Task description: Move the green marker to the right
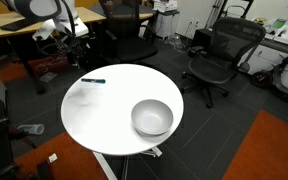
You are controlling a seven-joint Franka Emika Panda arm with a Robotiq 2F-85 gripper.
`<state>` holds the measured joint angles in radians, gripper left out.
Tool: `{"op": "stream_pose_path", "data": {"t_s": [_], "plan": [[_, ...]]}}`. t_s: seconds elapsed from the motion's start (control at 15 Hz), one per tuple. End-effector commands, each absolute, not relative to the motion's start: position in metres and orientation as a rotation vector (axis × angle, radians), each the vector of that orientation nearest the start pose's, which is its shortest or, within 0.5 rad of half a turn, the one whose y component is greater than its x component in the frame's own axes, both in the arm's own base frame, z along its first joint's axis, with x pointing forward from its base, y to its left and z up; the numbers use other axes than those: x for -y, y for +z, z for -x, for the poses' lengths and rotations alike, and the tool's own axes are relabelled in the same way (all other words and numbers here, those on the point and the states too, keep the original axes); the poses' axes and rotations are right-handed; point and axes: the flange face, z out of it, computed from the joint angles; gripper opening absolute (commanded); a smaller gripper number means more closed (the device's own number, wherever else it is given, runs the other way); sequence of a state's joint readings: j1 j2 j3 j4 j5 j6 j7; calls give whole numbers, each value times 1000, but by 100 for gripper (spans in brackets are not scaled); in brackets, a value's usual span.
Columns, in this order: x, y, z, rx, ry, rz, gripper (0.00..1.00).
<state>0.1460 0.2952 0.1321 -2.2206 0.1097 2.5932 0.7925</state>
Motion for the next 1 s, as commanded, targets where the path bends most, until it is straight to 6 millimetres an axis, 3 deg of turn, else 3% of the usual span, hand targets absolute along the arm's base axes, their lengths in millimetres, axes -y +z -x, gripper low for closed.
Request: {"op": "stream_pose_path", "data": {"t_s": [0.0,0.47,0.93], "plan": [[-160,230,-550,-931,-45,2860,100],[-173,195,-555,-901,-38,2890,100],[-165,172,-567,-907,-60,2931,100]]}}
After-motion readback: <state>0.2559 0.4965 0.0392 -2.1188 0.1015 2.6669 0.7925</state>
